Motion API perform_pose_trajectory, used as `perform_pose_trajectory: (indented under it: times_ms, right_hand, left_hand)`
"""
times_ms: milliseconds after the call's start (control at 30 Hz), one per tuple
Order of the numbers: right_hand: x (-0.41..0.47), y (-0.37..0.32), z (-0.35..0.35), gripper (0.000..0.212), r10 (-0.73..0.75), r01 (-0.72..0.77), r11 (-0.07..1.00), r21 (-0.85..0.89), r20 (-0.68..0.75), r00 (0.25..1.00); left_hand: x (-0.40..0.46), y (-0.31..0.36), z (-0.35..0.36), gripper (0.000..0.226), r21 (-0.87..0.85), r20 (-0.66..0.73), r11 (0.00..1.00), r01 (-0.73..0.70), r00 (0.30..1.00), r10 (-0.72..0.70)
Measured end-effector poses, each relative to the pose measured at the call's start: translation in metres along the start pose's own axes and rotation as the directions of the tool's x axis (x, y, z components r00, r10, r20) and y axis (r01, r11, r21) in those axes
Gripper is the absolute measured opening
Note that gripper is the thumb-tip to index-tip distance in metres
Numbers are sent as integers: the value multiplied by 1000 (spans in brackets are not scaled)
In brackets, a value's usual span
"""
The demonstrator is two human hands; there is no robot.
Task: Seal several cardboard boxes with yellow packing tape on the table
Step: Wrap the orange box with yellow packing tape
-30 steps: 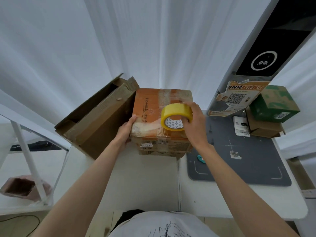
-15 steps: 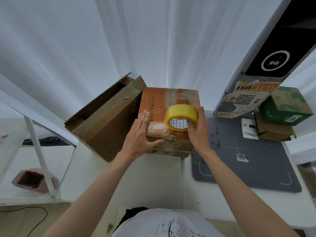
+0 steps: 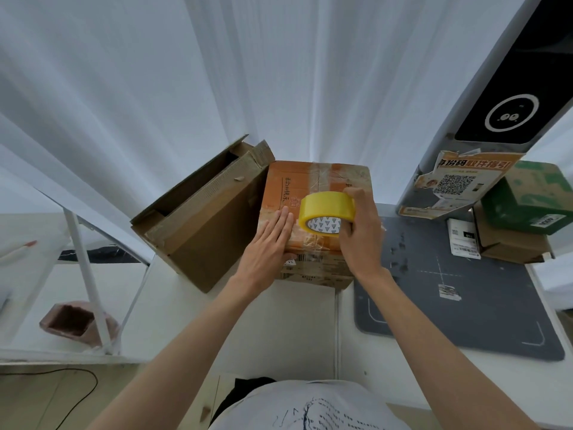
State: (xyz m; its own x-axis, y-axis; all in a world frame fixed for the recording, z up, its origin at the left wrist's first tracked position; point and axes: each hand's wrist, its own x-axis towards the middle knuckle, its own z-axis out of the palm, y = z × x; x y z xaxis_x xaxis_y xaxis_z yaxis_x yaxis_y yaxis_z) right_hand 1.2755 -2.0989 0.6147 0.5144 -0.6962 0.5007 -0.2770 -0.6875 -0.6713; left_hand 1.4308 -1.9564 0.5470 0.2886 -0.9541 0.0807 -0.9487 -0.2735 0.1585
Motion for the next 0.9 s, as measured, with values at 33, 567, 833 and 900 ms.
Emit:
perform_pose_trajectory:
  times_ms: [33,567,833,900]
  right_hand:
    - [2,-4,-1,52,-13,14,999,-29,10,1000]
    - [11,13,-17,49,92,-74,983,-165,102,991]
    - [3,27,-32,48,43,-11,970,-244,129,991]
    - [6,37,-48,50,43,-13,949,-314,87,995]
  left_hand:
    - [0,0,0,89,-20,0,1000,-1,1000,1]
    - [-4,-13,0,89,-54,2,998,-39,999,39]
    - [-1,-15,1,78,-29,14,996,-87,996,87]
    - [0,-16,0,79,-34,12,996,-87,996,87]
